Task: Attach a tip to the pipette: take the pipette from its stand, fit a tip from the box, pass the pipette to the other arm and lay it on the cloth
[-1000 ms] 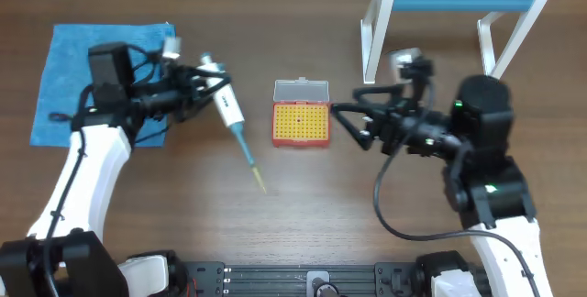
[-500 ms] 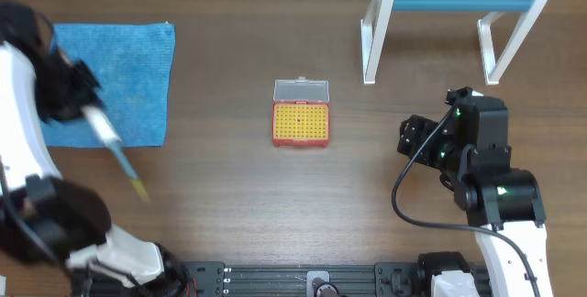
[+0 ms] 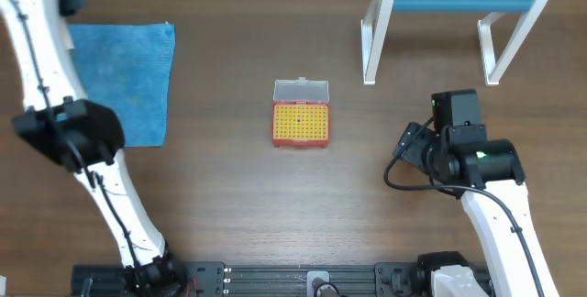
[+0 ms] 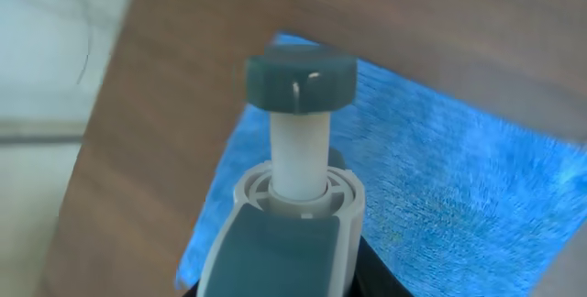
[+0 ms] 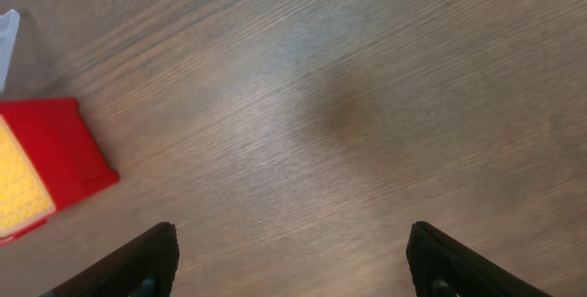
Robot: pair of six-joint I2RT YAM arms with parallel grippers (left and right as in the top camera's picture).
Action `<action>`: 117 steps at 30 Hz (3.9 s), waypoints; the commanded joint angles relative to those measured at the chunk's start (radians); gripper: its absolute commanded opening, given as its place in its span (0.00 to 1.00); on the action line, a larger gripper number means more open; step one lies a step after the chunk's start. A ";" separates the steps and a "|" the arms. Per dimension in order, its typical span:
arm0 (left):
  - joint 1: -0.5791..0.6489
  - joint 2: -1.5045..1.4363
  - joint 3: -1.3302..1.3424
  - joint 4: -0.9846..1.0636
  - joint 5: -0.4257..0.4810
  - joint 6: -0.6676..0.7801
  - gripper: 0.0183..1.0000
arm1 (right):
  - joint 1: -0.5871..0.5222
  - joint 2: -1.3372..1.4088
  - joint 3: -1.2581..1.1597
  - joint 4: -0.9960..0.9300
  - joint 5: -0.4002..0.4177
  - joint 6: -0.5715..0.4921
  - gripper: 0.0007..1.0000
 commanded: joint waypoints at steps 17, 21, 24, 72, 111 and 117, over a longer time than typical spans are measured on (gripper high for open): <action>0.042 0.249 0.006 -0.053 0.303 0.341 0.01 | 0.121 0.015 0.005 0.008 0.003 0.186 0.81; 0.054 0.278 0.002 -0.026 0.311 0.323 0.01 | 0.121 0.015 0.005 0.009 -0.023 0.212 0.81; 0.054 0.287 0.001 0.003 0.340 0.327 0.01 | 0.121 0.015 0.005 0.009 -0.040 0.215 0.81; 0.051 -1.204 -0.755 -0.286 0.648 0.104 0.88 | 0.121 -0.644 0.114 0.204 0.069 -0.242 0.81; -0.005 -2.209 -1.474 0.103 0.690 -0.329 0.88 | 0.121 -0.907 0.056 -0.195 0.319 -0.371 0.82; -0.180 -2.214 -1.632 0.156 0.471 -0.341 0.70 | 0.121 -0.907 0.056 -0.195 0.319 -0.371 0.82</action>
